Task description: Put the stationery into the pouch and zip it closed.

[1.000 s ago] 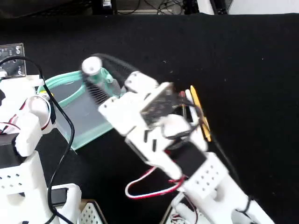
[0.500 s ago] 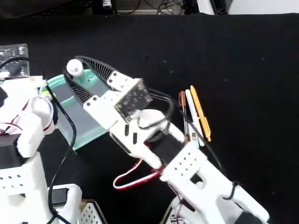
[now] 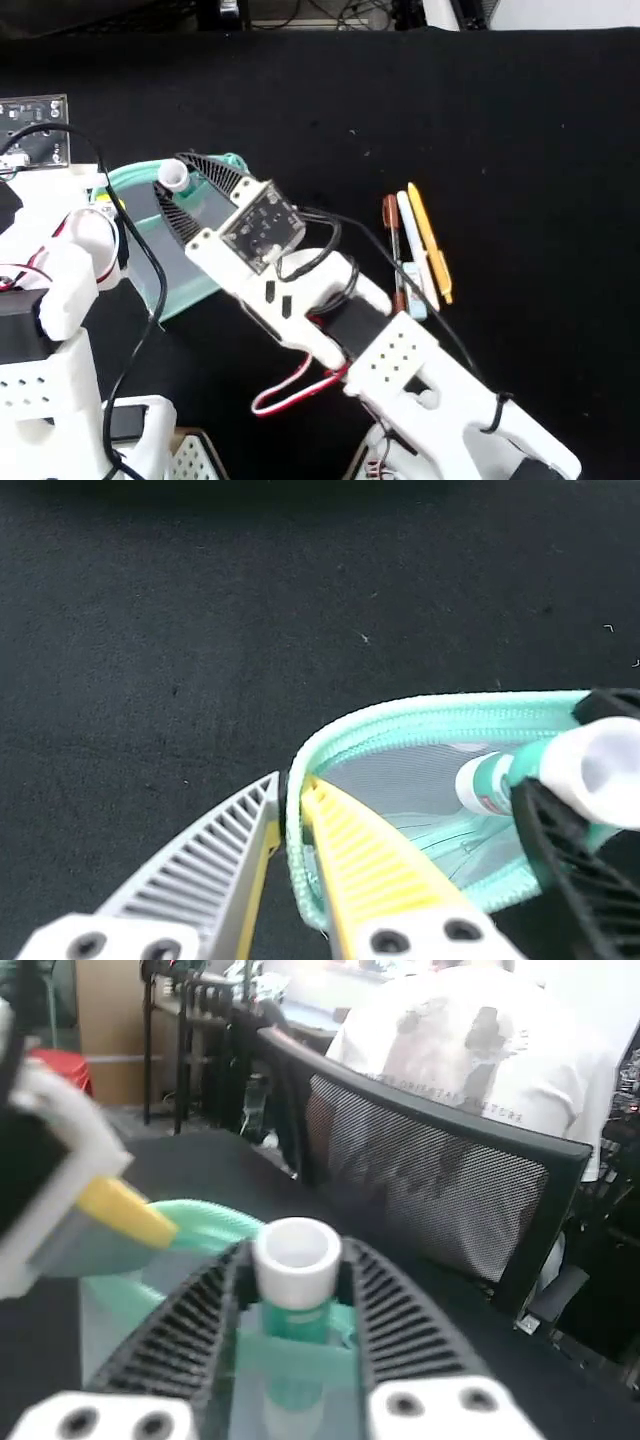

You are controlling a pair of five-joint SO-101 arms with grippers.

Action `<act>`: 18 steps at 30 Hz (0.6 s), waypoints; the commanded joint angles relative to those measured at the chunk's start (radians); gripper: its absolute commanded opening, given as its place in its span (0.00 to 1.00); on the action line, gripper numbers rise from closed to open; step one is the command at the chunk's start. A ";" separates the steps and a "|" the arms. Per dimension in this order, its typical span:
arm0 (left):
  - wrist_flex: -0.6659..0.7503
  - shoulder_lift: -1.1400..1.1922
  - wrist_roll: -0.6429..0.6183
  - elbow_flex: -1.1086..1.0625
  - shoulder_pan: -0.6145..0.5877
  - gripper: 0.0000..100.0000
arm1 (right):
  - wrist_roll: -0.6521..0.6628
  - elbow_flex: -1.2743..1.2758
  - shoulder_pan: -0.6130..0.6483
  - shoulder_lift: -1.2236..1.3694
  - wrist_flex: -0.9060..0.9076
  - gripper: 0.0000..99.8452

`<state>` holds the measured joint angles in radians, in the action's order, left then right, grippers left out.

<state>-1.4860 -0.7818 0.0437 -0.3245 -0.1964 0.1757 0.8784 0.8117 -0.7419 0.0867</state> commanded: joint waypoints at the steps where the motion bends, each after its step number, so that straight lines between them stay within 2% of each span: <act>1: -0.011 0.023 0.000 -0.133 0.008 0.03 | -0.015 -0.082 0.015 -0.022 0.180 0.23; 9: -0.011 0.029 0.000 -0.133 0.008 0.03 | -0.023 -0.252 0.006 -0.151 0.377 0.23; 11: -0.011 0.029 0.000 -0.133 0.008 0.03 | -0.023 -0.291 -0.037 -0.228 0.437 0.23; 13: -0.011 0.029 0.000 -0.133 0.008 0.03 | -0.029 -0.315 -0.127 -0.315 0.494 0.23; 18: -0.011 0.031 0.000 -0.133 0.008 0.03 | -0.048 -0.214 -0.488 -0.472 0.654 0.23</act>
<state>-1.4860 -0.7833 0.0437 -0.3245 -0.1979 0.1511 0.6299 0.5201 -1.1469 0.6636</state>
